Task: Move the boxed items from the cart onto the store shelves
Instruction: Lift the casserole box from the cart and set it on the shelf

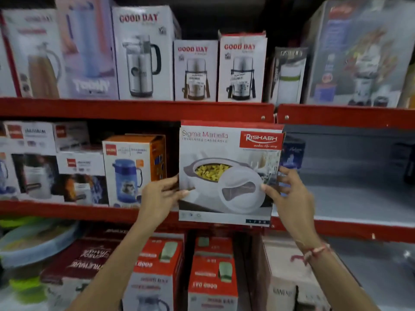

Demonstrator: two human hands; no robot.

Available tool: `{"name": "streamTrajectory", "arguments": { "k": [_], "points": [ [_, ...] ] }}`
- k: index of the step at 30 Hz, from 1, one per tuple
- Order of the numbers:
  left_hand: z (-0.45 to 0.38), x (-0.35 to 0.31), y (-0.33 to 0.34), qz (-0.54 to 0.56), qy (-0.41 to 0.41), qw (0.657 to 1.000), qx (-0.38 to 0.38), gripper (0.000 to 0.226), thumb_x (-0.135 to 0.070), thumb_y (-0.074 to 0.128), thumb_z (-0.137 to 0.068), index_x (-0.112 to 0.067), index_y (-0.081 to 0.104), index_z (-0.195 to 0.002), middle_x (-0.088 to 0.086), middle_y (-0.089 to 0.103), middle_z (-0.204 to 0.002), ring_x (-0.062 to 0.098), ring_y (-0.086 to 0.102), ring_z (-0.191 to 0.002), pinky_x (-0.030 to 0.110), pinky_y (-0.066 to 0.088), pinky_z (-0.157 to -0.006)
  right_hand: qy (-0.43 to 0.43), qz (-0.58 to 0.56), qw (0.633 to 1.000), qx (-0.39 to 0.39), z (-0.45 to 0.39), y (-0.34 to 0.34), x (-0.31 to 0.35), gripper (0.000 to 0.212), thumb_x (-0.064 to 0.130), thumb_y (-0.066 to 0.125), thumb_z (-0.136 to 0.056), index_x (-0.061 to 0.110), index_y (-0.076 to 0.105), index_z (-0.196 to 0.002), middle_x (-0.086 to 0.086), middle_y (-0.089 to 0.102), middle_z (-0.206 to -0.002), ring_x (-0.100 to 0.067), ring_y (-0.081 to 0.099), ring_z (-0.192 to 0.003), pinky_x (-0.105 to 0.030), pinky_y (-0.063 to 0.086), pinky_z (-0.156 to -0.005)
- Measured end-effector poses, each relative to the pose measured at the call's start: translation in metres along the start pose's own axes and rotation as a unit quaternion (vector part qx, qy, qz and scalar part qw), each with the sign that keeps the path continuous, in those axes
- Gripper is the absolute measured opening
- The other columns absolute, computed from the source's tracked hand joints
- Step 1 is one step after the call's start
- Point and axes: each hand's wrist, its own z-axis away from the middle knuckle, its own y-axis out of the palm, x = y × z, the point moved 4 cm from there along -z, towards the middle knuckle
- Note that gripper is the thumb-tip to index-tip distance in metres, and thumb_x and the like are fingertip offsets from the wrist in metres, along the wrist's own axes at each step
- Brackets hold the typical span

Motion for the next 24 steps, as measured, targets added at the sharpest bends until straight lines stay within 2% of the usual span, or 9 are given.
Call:
{"name": "streamTrajectory", "arguments": {
  "k": [3,4,8,11,13,16,19,21,24],
  "points": [
    [-0.019,0.016,0.01,-0.015,0.003,1.0,-0.024,0.048,-0.002,0.072,-0.073,-0.004,0.058,-0.119,0.004,0.065,-0.112,0.01,0.067,-0.094,0.02,0.057,-0.08,-0.005,0.004,1.0,0.009,-0.021,0.02,-0.022,0.045,0.017,0.076,-0.077,0.019,0.055,-0.117,0.006,0.065,-0.095,0.009,0.056,-0.074,-0.005,0.048,-0.058],
    [-0.023,0.02,0.013,-0.017,0.003,0.999,-0.03,0.048,-0.001,0.072,-0.074,-0.004,0.058,-0.12,0.003,0.065,-0.111,0.011,0.066,-0.095,0.02,0.057,-0.08,-0.007,0.007,1.0,0.011,-0.028,0.026,-0.029,0.044,0.017,0.076,-0.077,0.019,0.055,-0.116,0.005,0.065,-0.096,0.009,0.056,-0.074,-0.005,0.047,-0.056],
    [-0.042,0.042,0.02,-0.022,-0.016,0.998,-0.051,0.05,-0.001,0.071,-0.074,-0.003,0.055,-0.122,0.011,0.064,-0.119,0.024,0.065,-0.105,0.043,0.054,-0.091,-0.011,0.011,1.0,0.015,-0.049,0.046,-0.05,0.043,0.016,0.076,-0.078,0.018,0.055,-0.115,0.007,0.064,-0.096,0.009,0.057,-0.075,-0.009,0.046,-0.064],
    [-0.048,0.058,0.025,-0.044,-0.043,0.997,-0.055,0.052,-0.002,0.072,-0.074,-0.001,0.054,-0.123,0.017,0.061,-0.124,0.029,0.062,-0.11,0.049,0.052,-0.094,0.0,0.01,1.0,0.025,-0.052,0.059,-0.066,0.046,0.015,0.077,-0.077,0.017,0.055,-0.117,0.005,0.064,-0.095,-0.006,0.061,-0.075,-0.027,0.053,-0.074],
    [-0.047,0.067,0.027,-0.064,-0.058,0.995,-0.053,0.053,-0.001,0.071,-0.075,0.001,0.051,-0.124,0.019,0.058,-0.127,0.032,0.059,-0.114,0.05,0.05,-0.097,0.003,0.019,0.999,0.033,-0.049,0.066,-0.078,0.046,0.016,0.077,-0.076,0.017,0.056,-0.117,0.006,0.063,-0.094,-0.001,0.06,-0.074,-0.025,0.052,-0.074],
    [-0.047,0.076,0.034,-0.069,-0.061,0.995,-0.038,0.05,0.003,0.066,-0.078,0.002,0.05,-0.125,0.013,0.058,-0.125,0.028,0.057,-0.114,0.044,0.047,-0.101,0.01,0.027,0.999,0.033,-0.048,0.071,-0.09,0.043,0.017,0.077,-0.076,0.017,0.056,-0.114,0.008,0.062,-0.093,0.011,0.055,-0.075,-0.014,0.046,-0.068],
    [-0.049,0.077,0.037,-0.066,-0.057,0.996,-0.027,0.049,0.006,0.063,-0.08,0.001,0.049,-0.126,-0.003,0.053,-0.119,0.02,0.053,-0.112,0.034,0.044,-0.1,0.013,0.025,0.999,0.032,-0.051,0.073,-0.094,0.041,0.016,0.077,-0.075,0.015,0.056,-0.111,0.007,0.062,-0.091,0.006,0.057,-0.075,-0.014,0.045,-0.067],
    [-0.05,0.08,0.036,-0.067,-0.059,0.996,-0.025,0.049,0.005,0.063,-0.08,0.0,0.049,-0.127,0.006,0.055,-0.126,0.025,0.053,-0.117,0.035,0.044,-0.101,0.008,0.023,0.999,0.028,-0.05,0.073,-0.094,0.04,0.016,0.077,-0.076,0.014,0.057,-0.11,0.007,0.062,-0.093,-0.006,0.062,-0.078,-0.012,0.046,-0.068],
    [-0.047,0.083,0.036,-0.081,-0.057,0.995,-0.016,0.05,0.003,0.062,-0.082,-0.005,0.048,-0.129,0.019,0.061,-0.124,0.029,0.055,-0.116,0.03,0.047,-0.098,-0.001,0.028,0.999,0.029,-0.045,0.073,-0.096,0.04,0.018,0.075,-0.078,0.015,0.057,-0.113,0.008,0.063,-0.097,-0.012,0.063,-0.088,-0.028,0.054,-0.079]
  ]
}}
